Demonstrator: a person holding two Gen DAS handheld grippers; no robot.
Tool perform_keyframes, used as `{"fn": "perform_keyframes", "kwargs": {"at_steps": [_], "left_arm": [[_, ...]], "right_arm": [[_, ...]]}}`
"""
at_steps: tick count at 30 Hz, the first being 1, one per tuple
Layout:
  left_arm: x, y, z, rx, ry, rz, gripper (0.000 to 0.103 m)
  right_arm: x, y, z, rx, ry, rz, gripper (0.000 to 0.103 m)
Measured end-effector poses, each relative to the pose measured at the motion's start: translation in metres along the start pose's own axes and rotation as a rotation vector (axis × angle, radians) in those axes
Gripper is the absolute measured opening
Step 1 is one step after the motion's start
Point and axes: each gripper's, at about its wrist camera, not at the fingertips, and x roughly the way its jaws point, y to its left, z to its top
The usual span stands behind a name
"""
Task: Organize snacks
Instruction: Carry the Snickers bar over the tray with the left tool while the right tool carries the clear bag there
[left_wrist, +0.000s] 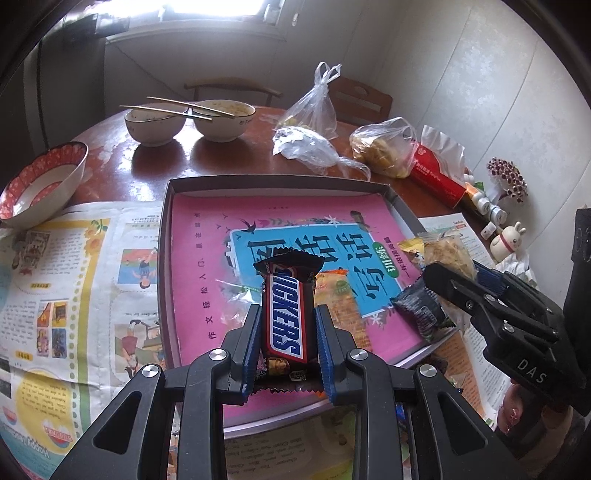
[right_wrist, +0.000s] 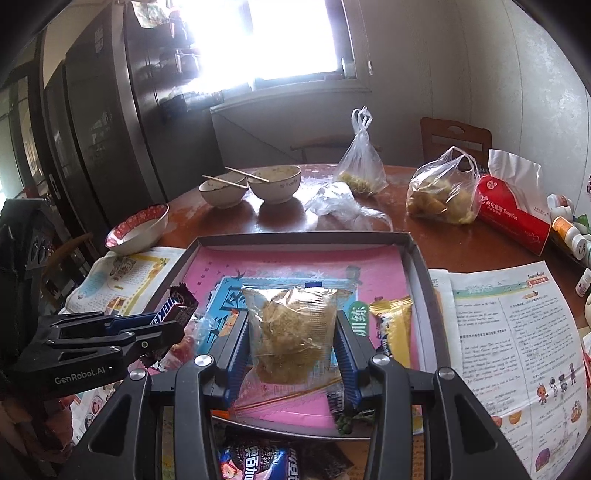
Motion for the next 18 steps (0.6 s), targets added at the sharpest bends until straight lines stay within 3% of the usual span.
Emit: {"fn": "perform_keyframes", "kwargs": {"at_steps": [18], "left_arm": [[0.003,-0.004,-0.004,0.025,0.026,-0.012,0.029]], "right_arm": [[0.011,0.009,-0.006,-0.027,0.051,-0.016,0.044]]}}
